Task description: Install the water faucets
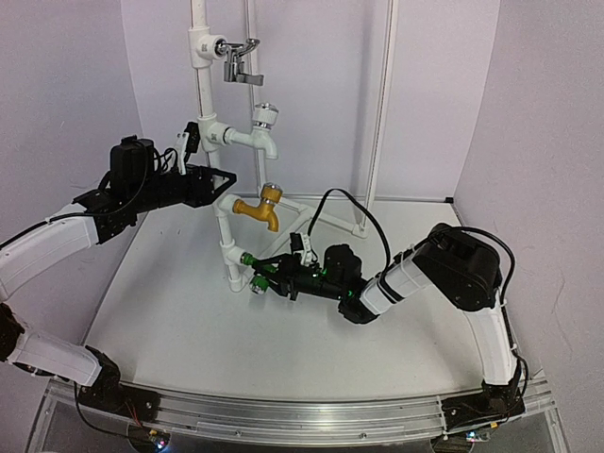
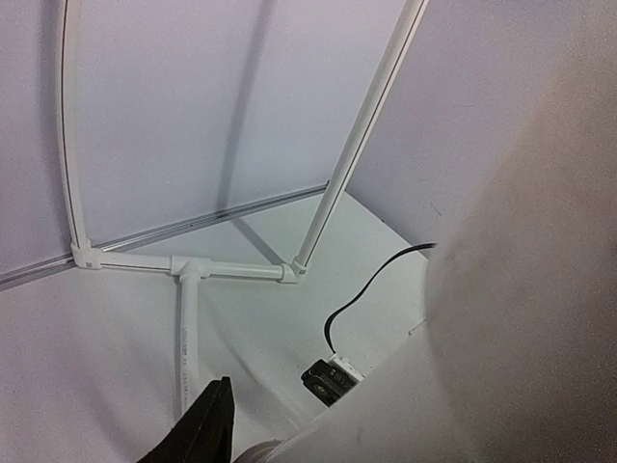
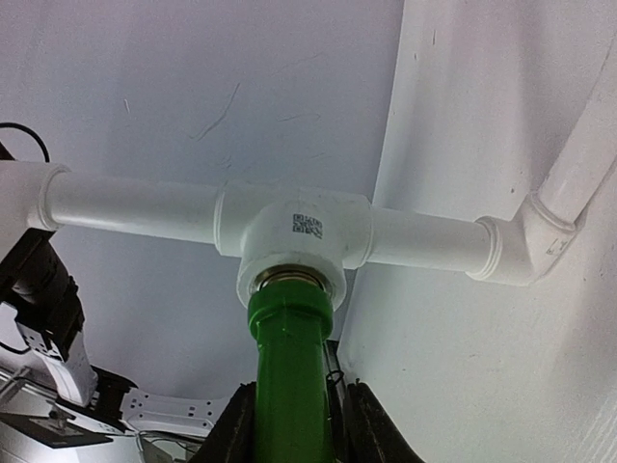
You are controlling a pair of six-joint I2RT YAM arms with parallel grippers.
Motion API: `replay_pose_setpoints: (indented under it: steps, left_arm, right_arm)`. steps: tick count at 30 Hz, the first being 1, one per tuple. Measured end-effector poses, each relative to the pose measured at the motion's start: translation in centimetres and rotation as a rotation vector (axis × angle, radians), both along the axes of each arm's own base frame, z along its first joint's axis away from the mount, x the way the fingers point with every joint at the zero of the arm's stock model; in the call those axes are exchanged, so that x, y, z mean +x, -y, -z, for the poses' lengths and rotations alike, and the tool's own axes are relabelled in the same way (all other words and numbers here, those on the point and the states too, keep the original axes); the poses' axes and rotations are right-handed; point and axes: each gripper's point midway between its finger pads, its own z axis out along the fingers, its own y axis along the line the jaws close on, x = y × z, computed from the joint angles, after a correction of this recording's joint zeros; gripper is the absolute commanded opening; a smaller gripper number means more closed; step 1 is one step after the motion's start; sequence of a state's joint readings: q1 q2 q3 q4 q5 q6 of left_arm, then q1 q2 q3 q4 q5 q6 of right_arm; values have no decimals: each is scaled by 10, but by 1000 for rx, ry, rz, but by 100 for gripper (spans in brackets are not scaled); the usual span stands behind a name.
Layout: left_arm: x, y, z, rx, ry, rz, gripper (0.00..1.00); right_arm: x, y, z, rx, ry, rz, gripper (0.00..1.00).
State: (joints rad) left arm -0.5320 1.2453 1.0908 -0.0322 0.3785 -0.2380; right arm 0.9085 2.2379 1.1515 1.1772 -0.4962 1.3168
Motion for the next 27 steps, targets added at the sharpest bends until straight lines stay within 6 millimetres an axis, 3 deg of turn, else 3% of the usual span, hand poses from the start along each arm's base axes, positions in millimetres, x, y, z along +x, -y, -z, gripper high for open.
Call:
replay_pose_setpoints:
  steps: [18,27]
  left_arm:
    - [2,-3,0,-9,-1,-26,0]
    - [3,-6,0,-15,-5,-78,0]
  right_arm:
    - [0,0,-4,199,-370,-35,0]
    - [2,1,-6,243,-491,-34,16]
